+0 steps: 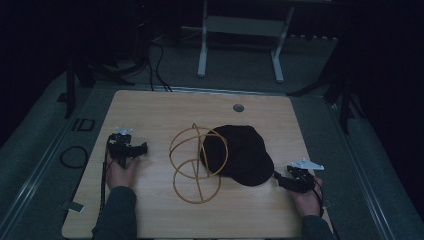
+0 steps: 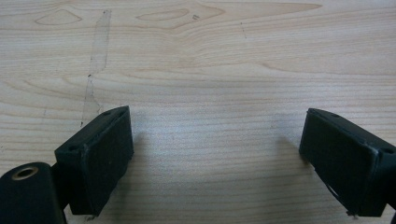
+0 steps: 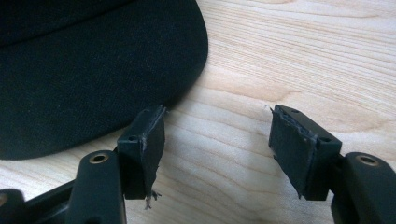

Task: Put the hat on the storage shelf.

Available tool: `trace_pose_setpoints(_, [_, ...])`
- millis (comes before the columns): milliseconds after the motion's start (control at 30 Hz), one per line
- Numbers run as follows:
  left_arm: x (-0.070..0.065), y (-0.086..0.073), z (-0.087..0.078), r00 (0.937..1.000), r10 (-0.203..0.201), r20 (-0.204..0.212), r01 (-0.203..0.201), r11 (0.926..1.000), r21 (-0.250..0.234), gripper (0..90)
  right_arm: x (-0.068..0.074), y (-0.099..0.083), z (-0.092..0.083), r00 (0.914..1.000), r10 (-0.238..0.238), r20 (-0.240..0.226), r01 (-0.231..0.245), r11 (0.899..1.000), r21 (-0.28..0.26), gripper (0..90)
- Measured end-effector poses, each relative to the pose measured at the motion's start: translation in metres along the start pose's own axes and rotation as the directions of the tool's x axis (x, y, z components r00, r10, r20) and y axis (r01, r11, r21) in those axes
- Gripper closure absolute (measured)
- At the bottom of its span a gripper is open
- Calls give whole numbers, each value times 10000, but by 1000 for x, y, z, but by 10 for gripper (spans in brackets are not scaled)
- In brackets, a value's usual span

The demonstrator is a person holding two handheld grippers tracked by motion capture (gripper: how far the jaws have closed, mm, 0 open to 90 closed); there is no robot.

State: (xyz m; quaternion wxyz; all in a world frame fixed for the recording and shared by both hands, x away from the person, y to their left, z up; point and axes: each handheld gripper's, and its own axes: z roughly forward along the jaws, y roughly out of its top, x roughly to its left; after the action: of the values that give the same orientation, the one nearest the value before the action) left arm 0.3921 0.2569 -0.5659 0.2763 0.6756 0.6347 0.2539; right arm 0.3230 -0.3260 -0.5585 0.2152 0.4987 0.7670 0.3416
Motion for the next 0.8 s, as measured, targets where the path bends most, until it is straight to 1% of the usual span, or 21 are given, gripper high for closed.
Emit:
trace_pose_setpoints(233, [0, 0, 0, 10000, -8, -8, 8, 10000, 3, 95, 0, 3, 0, 9999, -127, 22, 127, 9996, 244, 358])
trace_pose_setpoints(533, [0, 0, 0, 10000, -8, -12, 8, 10000, 6, 95, -1, 5, -1, 9996, -264, -94, 268, 9986, 459, 363])
trace_pose_setpoints(600, [0, 0, 0, 10000, -12, -13, 12, 10000, 2, 95, -1, 6, -1, 9993, -351, -141, 359, 9977, 581, 378])
trace_pose_setpoints(700, [0, 0, 0, 10000, -13, -13, 13, 10000, 3, 95, 0, 8, -3, 9984, -501, -256, 519, 9958, 757, 378])
trace_pose_setpoints(800, [0, 0, 0, 10000, -14, -14, 14, 10000, 3, 95, 3, 9, -4, 9965, -754, -357, 783, 9929, 898, 378])
